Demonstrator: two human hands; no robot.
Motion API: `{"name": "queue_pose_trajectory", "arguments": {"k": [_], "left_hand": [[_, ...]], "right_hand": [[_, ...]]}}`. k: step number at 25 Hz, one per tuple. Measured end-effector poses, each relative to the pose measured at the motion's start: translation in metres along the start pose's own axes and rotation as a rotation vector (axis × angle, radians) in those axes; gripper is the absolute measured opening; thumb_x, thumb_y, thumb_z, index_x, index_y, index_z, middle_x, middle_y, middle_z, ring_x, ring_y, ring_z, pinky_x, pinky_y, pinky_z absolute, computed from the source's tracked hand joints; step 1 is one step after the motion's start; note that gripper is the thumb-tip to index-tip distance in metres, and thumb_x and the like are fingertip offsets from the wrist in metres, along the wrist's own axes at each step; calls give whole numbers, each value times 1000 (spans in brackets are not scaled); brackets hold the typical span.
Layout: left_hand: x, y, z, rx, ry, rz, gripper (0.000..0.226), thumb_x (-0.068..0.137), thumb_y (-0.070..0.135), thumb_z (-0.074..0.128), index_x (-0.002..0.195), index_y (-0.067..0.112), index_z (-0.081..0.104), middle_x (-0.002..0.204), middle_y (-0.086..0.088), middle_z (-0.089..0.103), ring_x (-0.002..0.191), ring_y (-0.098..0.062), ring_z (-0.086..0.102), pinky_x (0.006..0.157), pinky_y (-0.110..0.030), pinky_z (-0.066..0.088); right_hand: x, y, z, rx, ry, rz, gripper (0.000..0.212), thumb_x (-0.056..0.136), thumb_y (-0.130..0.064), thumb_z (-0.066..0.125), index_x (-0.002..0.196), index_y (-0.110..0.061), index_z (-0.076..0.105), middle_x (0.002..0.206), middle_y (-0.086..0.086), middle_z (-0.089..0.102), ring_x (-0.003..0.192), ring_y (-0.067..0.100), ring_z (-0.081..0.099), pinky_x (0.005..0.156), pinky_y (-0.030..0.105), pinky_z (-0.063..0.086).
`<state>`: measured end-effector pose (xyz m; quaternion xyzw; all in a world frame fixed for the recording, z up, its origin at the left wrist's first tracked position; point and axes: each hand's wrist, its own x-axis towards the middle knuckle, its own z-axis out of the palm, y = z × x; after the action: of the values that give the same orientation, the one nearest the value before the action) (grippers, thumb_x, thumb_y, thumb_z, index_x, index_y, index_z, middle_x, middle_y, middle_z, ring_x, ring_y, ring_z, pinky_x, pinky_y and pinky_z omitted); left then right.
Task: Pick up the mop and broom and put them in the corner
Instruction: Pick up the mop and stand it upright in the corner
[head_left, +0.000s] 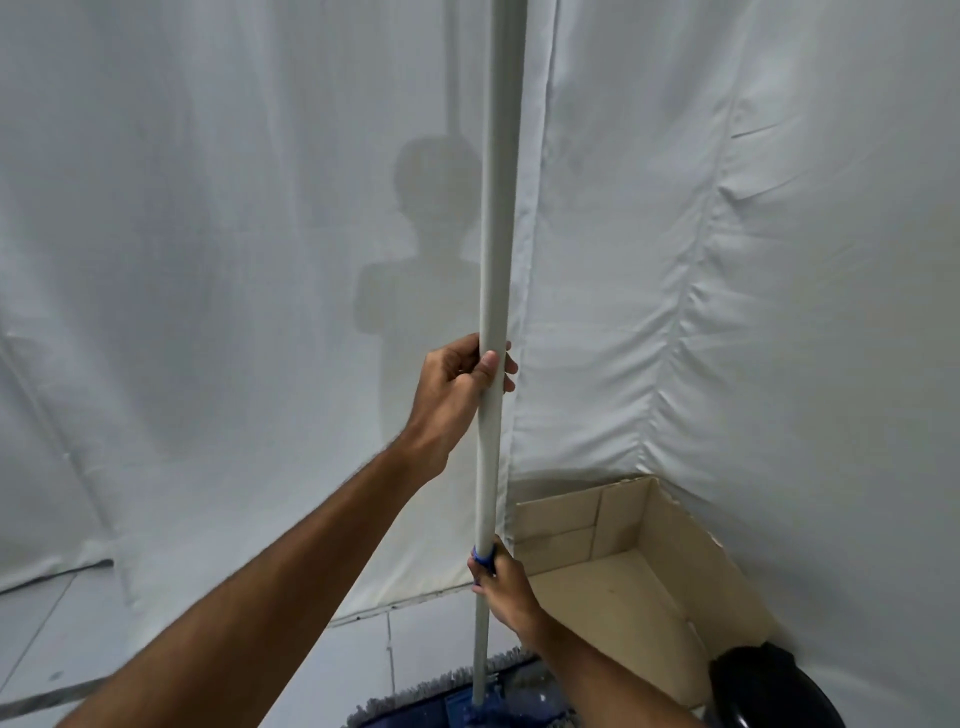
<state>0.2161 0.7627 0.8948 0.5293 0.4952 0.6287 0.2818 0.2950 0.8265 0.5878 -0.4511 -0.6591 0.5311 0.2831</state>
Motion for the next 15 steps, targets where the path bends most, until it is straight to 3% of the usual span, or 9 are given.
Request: {"name": "queue_pose_trajectory", "arguments": {"k": [4, 6, 9, 11, 13, 15], "left_hand": [[51, -24, 37, -51, -1, -24, 20, 100, 12, 49, 100, 8, 68, 86, -8, 68, 79, -28, 64, 89, -53, 54], [78, -42, 52, -66, -20, -36, 20, 100, 12, 49, 104, 5, 68, 88, -11, 68, 80, -28, 65, 88, -51, 55], [118, -71, 72, -84, -69, -57, 22, 100, 11, 50, 109, 0, 67, 89, -11, 69, 82, -28, 67, 87, -47, 57], [154, -97, 84, -110, -102, -70, 23, 100, 11, 50, 111, -2, 66, 90, -11, 69, 84, -28, 68, 87, -45, 58], [193, -125, 97, -129, -124, -77, 24, 100, 10, 49, 112, -4, 65, 90, -11, 69, 84, -28, 68, 86, -44, 58], [223, -151, 105, -143, -157, -112, 23, 100, 8, 49, 112, -4, 65, 90, -11, 69, 85, -27, 68, 87, -43, 57]], "right_hand": [[47, 11, -53, -3, 25, 14, 17, 92, -13, 58, 102, 0, 52, 69, -2, 47, 64, 11, 51, 61, 24, 49], [74, 22, -73, 12, 31, 17, 6, 92, -12, 58, 95, -11, 53, 70, -1, 47, 61, 10, 49, 58, 25, 45], [116, 48, -100, 11, 60, 17, 9, 86, -25, 62, 89, -31, 58, 78, 9, 54, 69, 19, 52, 62, 36, 42], [142, 47, -121, 31, 85, 45, 8, 89, -18, 61, 91, -23, 57, 78, 9, 52, 71, 22, 50, 61, 35, 42], [177, 48, -139, 32, 111, 72, 6, 92, -5, 57, 94, -10, 54, 74, 1, 52, 67, 13, 52, 58, 24, 45], [211, 52, -152, 14, 122, 114, 10, 91, 0, 54, 91, -10, 54, 73, -2, 52, 62, 7, 51, 55, 19, 44]]}}
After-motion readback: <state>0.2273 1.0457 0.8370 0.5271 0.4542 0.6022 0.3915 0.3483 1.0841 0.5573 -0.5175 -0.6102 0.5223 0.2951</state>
